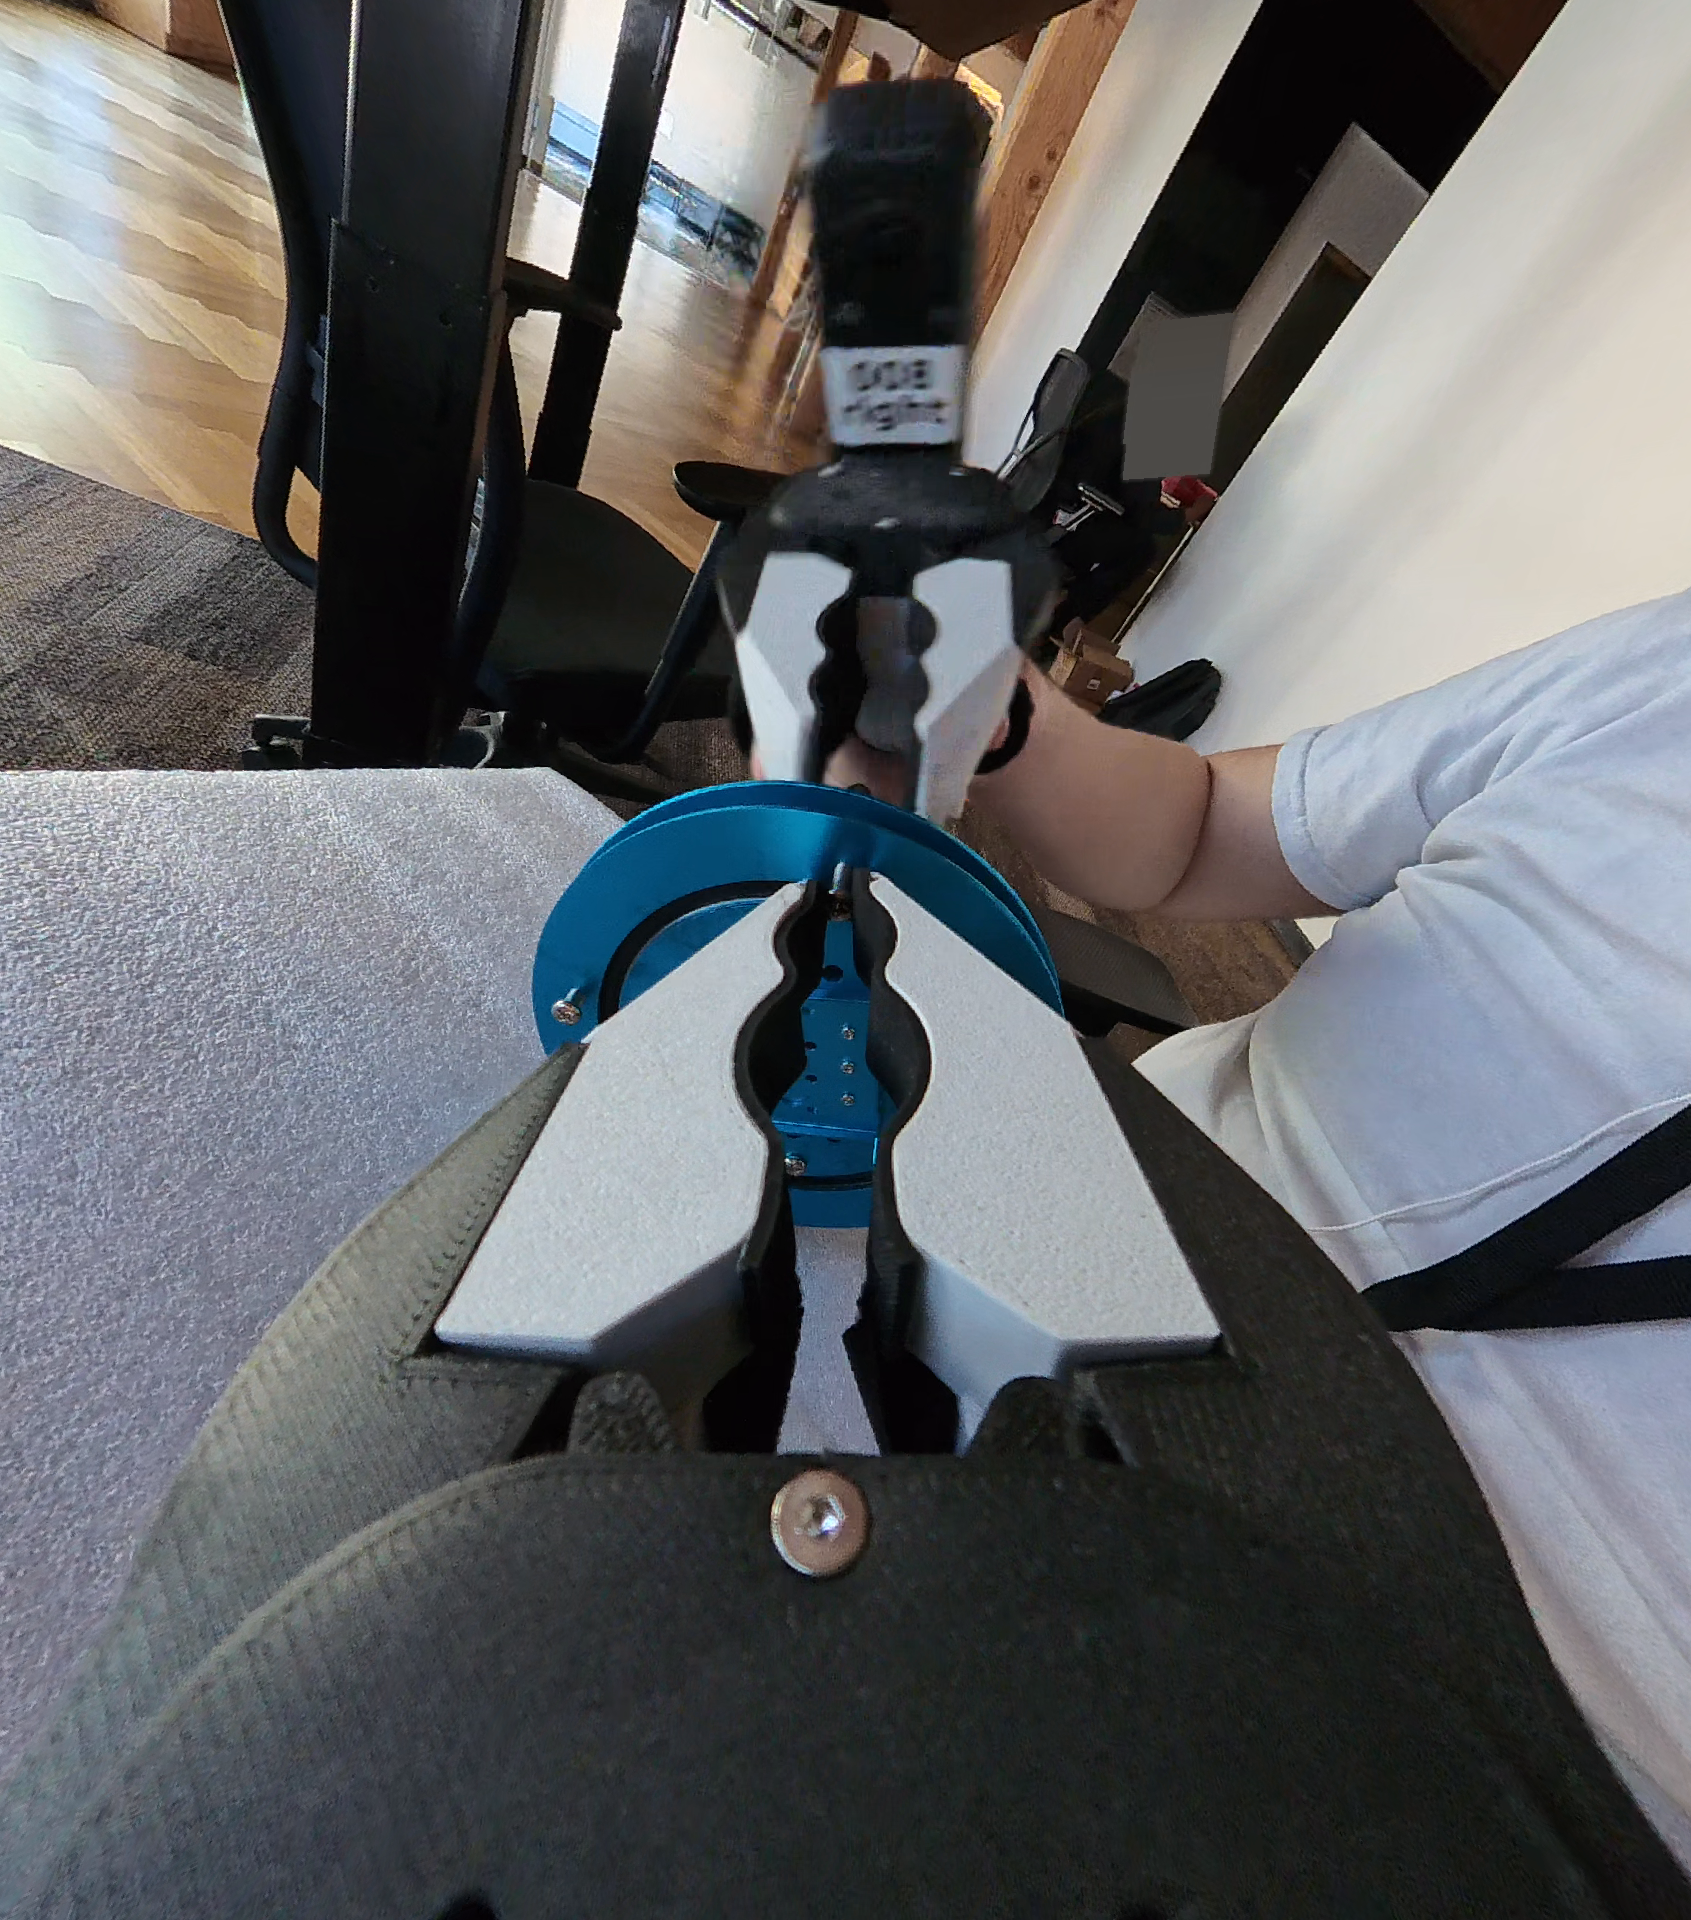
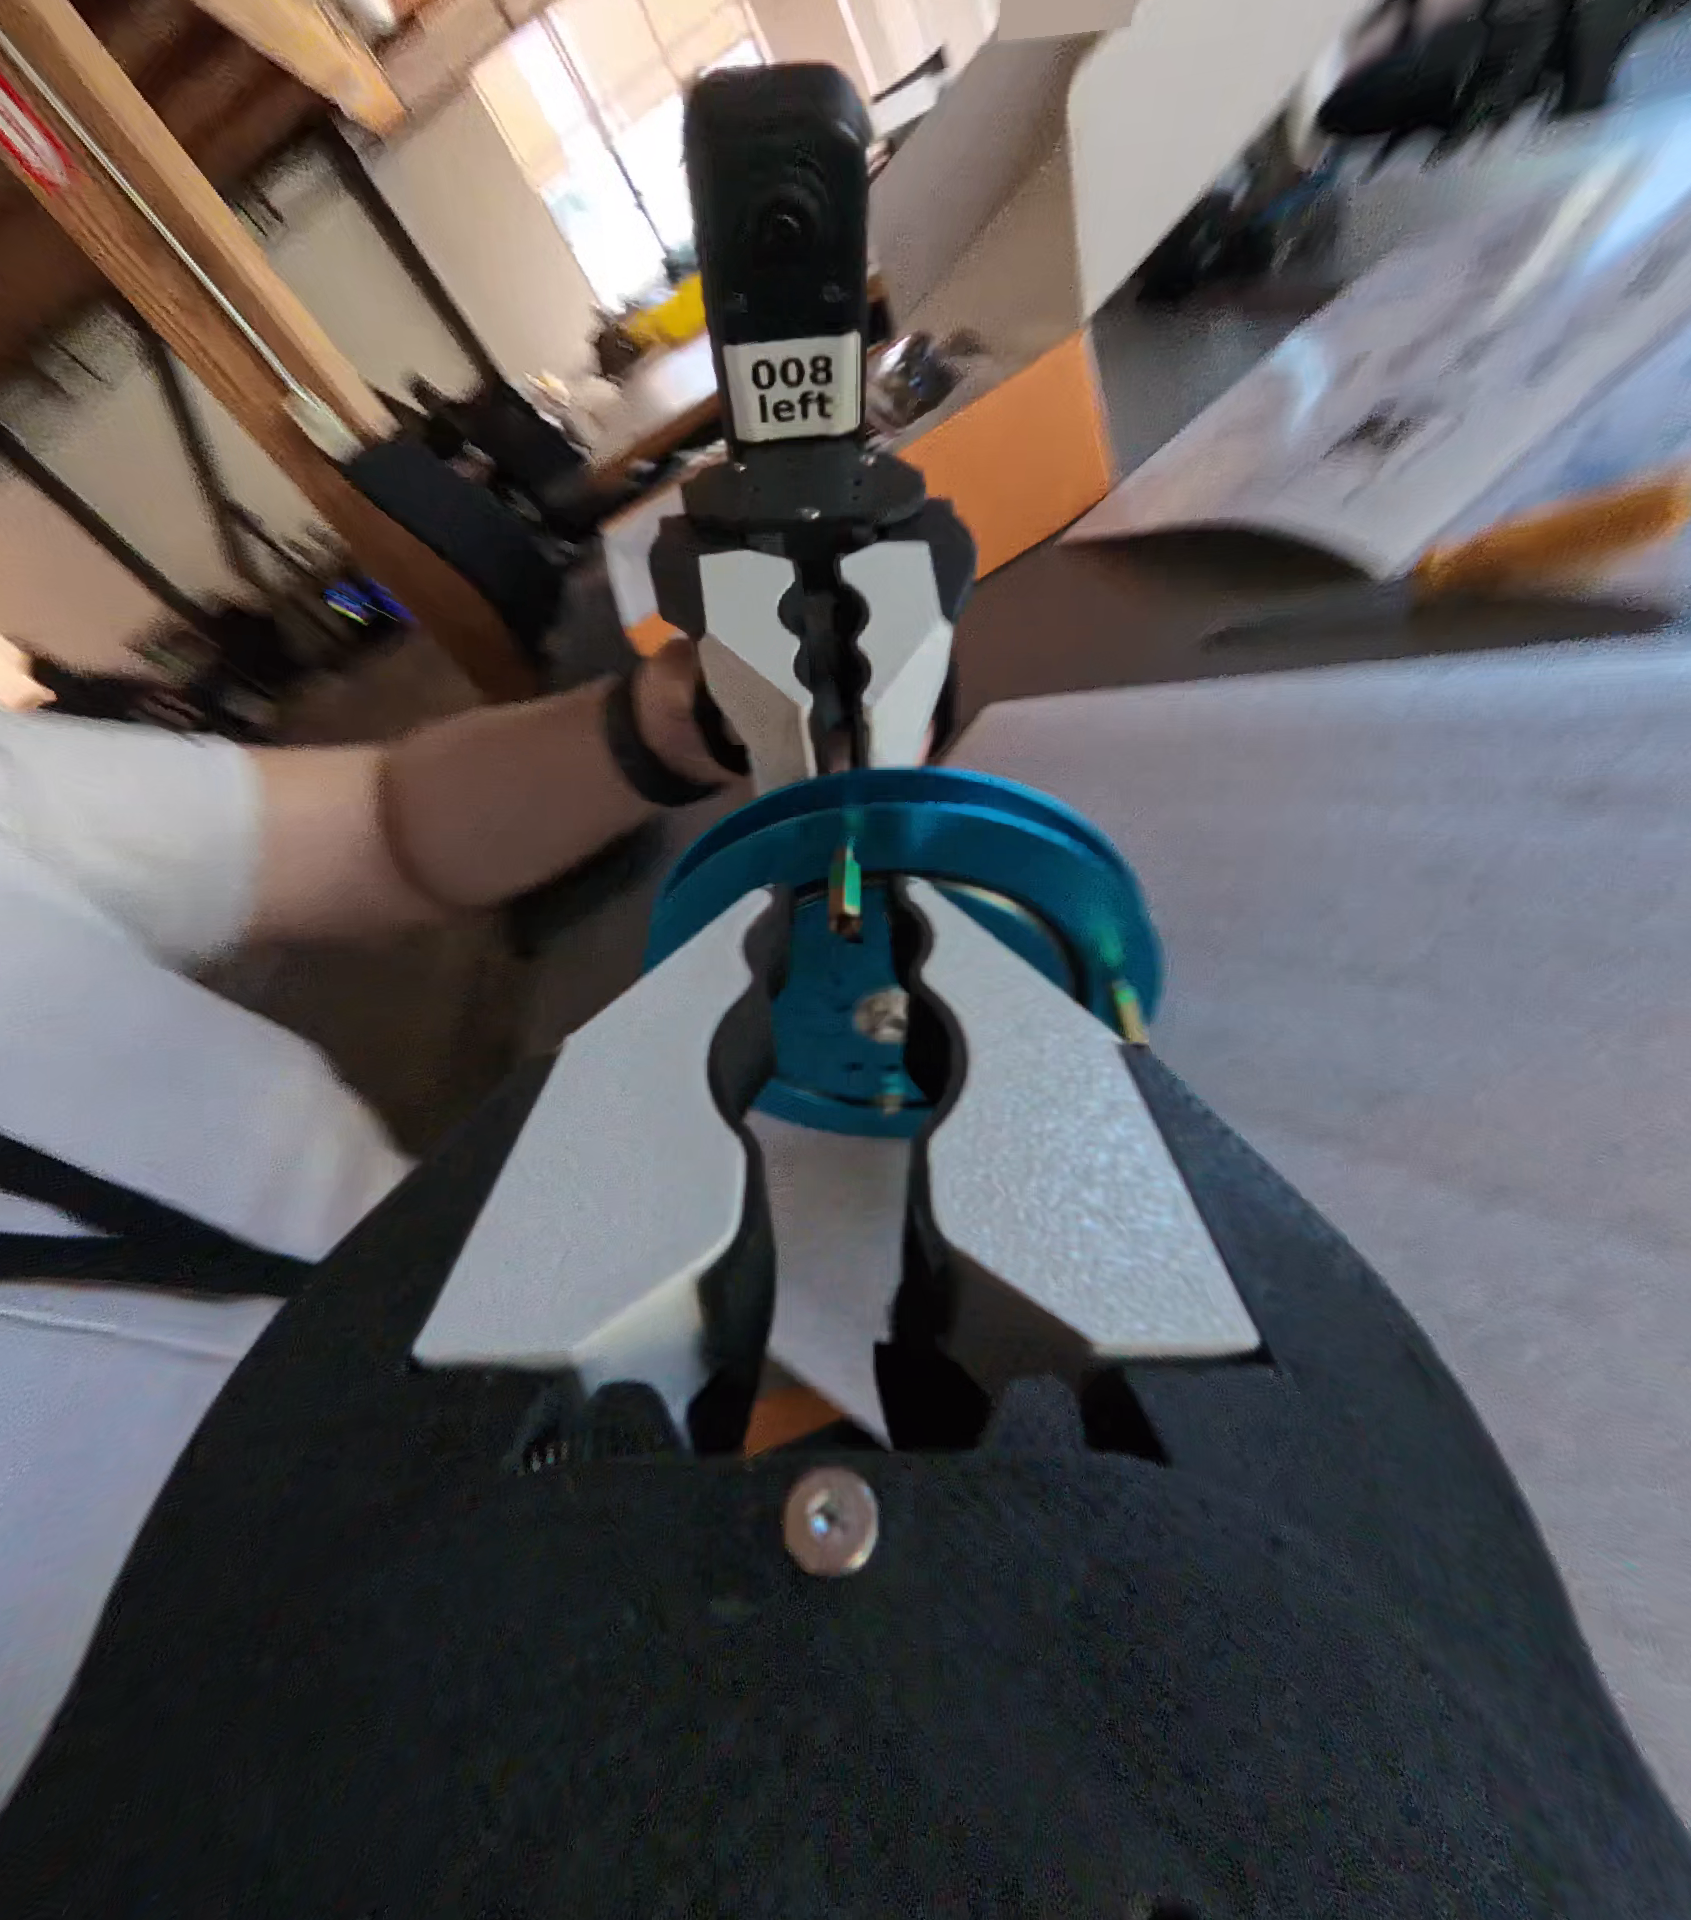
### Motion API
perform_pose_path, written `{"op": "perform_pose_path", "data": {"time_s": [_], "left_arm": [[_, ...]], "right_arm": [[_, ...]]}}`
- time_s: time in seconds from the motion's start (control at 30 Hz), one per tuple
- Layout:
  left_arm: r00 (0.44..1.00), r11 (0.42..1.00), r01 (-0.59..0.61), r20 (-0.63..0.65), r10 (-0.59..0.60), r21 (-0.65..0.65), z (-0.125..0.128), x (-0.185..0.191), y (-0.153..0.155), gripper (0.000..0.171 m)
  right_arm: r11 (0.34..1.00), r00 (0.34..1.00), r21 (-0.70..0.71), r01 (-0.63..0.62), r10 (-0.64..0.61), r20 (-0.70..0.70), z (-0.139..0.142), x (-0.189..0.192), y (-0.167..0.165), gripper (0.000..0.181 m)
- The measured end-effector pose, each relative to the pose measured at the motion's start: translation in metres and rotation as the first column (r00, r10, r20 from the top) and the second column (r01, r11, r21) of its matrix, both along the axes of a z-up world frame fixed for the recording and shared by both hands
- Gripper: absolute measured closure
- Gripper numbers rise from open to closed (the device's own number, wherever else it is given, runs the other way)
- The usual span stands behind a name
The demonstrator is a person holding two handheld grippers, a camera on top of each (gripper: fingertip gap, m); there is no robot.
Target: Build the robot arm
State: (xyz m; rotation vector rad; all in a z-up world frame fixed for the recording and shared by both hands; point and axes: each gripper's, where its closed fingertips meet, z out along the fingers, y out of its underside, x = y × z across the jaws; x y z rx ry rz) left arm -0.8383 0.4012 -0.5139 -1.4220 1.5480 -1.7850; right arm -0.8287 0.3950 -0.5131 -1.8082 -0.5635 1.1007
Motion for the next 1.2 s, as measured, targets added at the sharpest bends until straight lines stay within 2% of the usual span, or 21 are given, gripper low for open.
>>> {"op": "perform_pose_path", "data": {"time_s": [0.03,0.1,0.17,0.2,0.27,0.37,0.47,0.57,0.7,0.73,0.77,0.8,0.83,0.9,0.97,1.0,1.07,1.13,1.2], "left_arm": [[1.000,1.000,0.000,0.000,0.000,-0.003,0.000,0.000,0.000,0.168],[1.000,1.000,-0.003,-0.001,0.003,-0.005,0.000,0.000,0.001,0.168],[1.000,1.000,-0.002,-0.001,0.002,-0.010,0.000,0.000,0.001,0.168],[1.000,1.000,-0.005,-0.001,0.005,-0.011,0.000,0.000,0.002,0.168],[1.000,1.000,-0.003,-0.003,0.003,-0.012,0.000,0.000,0.002,0.168],[1.000,1.000,-0.010,-0.007,0.010,-0.009,-0.001,0.001,0.002,0.168],[1.000,1.000,-0.013,-0.007,0.013,-0.012,-0.001,0.002,0.003,0.168],[1.000,1.000,-0.014,-0.009,0.013,-0.011,0.000,0.002,0.003,0.168],[1.000,1.000,-0.021,-0.009,0.021,-0.004,0.000,0.002,0.003,0.168],[1.000,1.000,-0.019,-0.008,0.019,0.003,0.000,0.002,0.003,0.168],[1.000,1.000,-0.020,-0.006,0.020,0.014,0.000,0.002,0.002,0.168],[1.000,1.000,-0.021,-0.005,0.021,0.022,0.000,0.002,0.002,0.168],[1.000,1.000,-0.019,-0.005,0.019,0.025,0.000,0.002,0.001,0.168],[1.000,1.000,-0.015,-0.004,0.015,0.026,0.001,0.002,0.001,0.168],[1.000,1.000,-0.004,-0.002,0.004,0.026,0.001,0.003,-0.001,0.168],[1.000,1.000,0.004,-0.001,-0.004,0.025,0.001,0.003,-0.003,0.169],[1.000,0.999,0.016,-0.001,-0.016,0.029,0.001,0.005,-0.007,0.168],[1.000,0.999,0.020,-0.003,-0.020,0.040,0.000,0.005,-0.008,0.168],[1.000,0.999,0.024,-0.003,-0.024,0.044,0.001,0.004,-0.008,0.168]], "right_arm": [[0.988,0.993,0.152,0.030,-0.047,0.106,0.004,0.002,0.002,0.158],[0.912,0.939,0.411,0.007,-0.148,0.311,0.009,0.002,0.000,0.170],[0.866,0.854,0.495,-0.072,-0.203,0.479,0.003,-0.001,-0.001,0.172],[0.852,0.826,0.513,-0.102,-0.215,0.521,0.002,-0.004,-0.002,0.168],[0.828,0.775,0.552,-0.097,-0.285,0.564,0.005,-0.001,0.003,0.179],[0.808,0.677,0.573,-0.136,-0.347,0.650,0.004,0.002,0.006,0.176],[0.793,0.544,0.578,-0.191,-0.404,0.735,0.001,0.004,0.008,0.173],[0.804,0.423,0.554,-0.215,-0.434,0.795,-0.004,0.008,0.010,0.174],[0.816,0.306,0.539,-0.209,-0.469,0.829,-0.006,0.009,0.011,0.176],[0.828,0.294,0.523,-0.202,-0.458,0.839,-0.006,0.009,0.011,0.176],[0.851,0.306,0.494,-0.180,-0.429,0.850,-0.007,0.009,0.010,0.176],[0.882,0.346,0.448,-0.146,-0.379,0.859,-0.008,0.009,0.009,0.176],[0.919,0.415,0.382,-0.104,-0.309,0.856,-0.008,0.008,0.008,0.177],[0.985,0.594,0.173,-0.020,-0.128,0.795,-0.010,0.006,0.006,0.177],[0.995,0.756,-0.098,-0.017,0.077,0.650,-0.012,0.005,0.001,0.176],[0.970,0.819,-0.239,-0.044,0.172,0.548,-0.012,0.004,-0.003,0.176],[0.875,0.900,-0.463,-0.140,0.307,0.310,-0.011,0.002,-0.010,0.177],[0.760,0.933,-0.604,-0.240,0.351,0.071,-0.009,0.001,-0.014,0.177],[0.668,0.928,-0.659,-0.346,0.349,-0.133,-0.006,-0.001,-0.015,0.176]]}}
